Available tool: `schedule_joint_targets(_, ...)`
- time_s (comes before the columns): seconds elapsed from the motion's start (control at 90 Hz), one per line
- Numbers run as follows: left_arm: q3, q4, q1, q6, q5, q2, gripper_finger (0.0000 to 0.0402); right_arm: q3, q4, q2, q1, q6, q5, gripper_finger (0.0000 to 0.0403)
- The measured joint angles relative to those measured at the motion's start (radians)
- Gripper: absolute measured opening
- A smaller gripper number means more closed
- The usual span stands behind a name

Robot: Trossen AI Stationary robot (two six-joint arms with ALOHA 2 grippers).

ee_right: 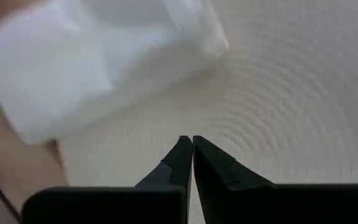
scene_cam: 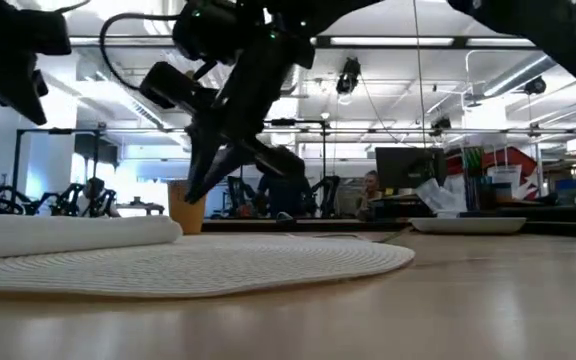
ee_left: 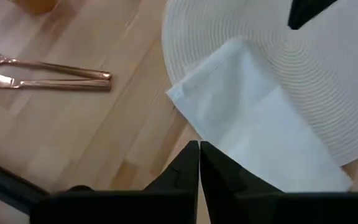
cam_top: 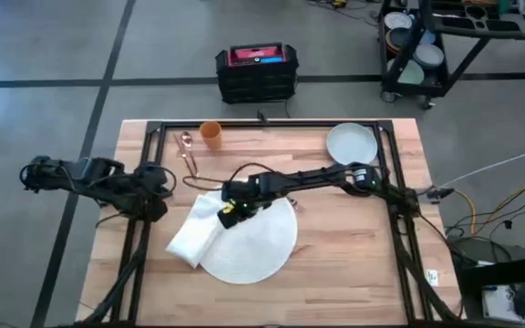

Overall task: Set table place
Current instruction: Adjust the white mat on the table

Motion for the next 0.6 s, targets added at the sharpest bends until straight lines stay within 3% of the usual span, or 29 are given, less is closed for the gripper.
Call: schedule_joint_targets(0.6,-0.021,0.014,0.001,-0.009,-0.007,0.003,0.0000,-0.011,0.080,0.022,-0.027,0.037,0.072,0.0000)
